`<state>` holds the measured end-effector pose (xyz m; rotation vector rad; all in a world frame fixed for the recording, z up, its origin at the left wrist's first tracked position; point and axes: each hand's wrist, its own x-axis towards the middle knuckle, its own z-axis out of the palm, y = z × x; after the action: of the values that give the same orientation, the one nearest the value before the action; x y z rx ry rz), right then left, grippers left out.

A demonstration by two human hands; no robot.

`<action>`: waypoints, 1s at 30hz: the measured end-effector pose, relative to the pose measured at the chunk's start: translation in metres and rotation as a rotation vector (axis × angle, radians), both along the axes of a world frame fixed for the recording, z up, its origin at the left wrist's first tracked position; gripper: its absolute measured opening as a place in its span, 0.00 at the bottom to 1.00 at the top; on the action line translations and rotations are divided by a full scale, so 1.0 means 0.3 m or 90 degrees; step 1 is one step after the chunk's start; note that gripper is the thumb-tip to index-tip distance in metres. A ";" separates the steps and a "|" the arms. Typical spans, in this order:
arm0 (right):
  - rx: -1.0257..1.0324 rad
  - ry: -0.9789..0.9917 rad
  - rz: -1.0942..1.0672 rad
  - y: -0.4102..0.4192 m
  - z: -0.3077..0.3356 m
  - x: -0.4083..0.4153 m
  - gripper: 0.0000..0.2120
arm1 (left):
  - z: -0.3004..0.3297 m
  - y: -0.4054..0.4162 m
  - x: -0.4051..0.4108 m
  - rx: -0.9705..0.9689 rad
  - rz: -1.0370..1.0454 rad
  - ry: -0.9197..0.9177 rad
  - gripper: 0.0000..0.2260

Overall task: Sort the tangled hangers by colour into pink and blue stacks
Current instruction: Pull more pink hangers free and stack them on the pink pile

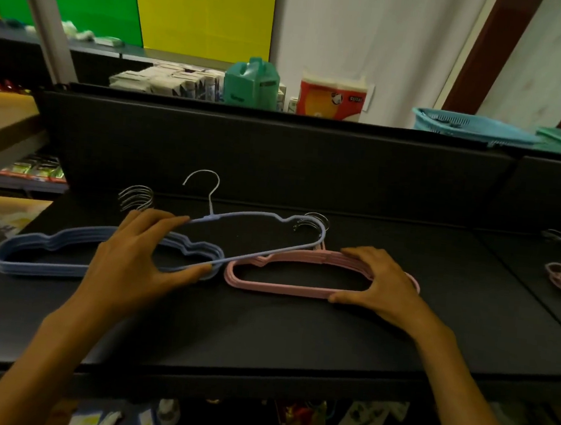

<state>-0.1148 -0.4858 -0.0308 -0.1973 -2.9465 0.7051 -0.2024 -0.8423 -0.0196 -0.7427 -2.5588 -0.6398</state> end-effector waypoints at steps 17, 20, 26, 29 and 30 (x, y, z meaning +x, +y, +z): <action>0.125 -0.018 0.035 -0.012 0.029 0.013 0.38 | 0.012 0.051 0.003 0.005 0.018 -0.012 0.40; 0.172 0.029 0.043 -0.020 0.056 0.006 0.32 | 0.024 0.051 0.004 0.006 0.025 -0.008 0.39; 0.210 0.088 0.042 -0.078 0.063 -0.052 0.27 | 0.029 -0.016 0.010 0.000 0.052 -0.006 0.40; 0.205 0.092 0.034 -0.128 0.058 -0.098 0.27 | 0.023 -0.079 -0.009 -0.019 0.066 -0.016 0.40; 0.204 0.088 0.029 -0.148 0.057 -0.115 0.27 | 0.022 -0.100 -0.019 -0.025 0.065 -0.022 0.40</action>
<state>-0.1492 -0.5301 -0.0136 -0.0504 -2.8836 0.2315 -0.2079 -0.8723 -0.0129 -0.6134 -2.6284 -0.5766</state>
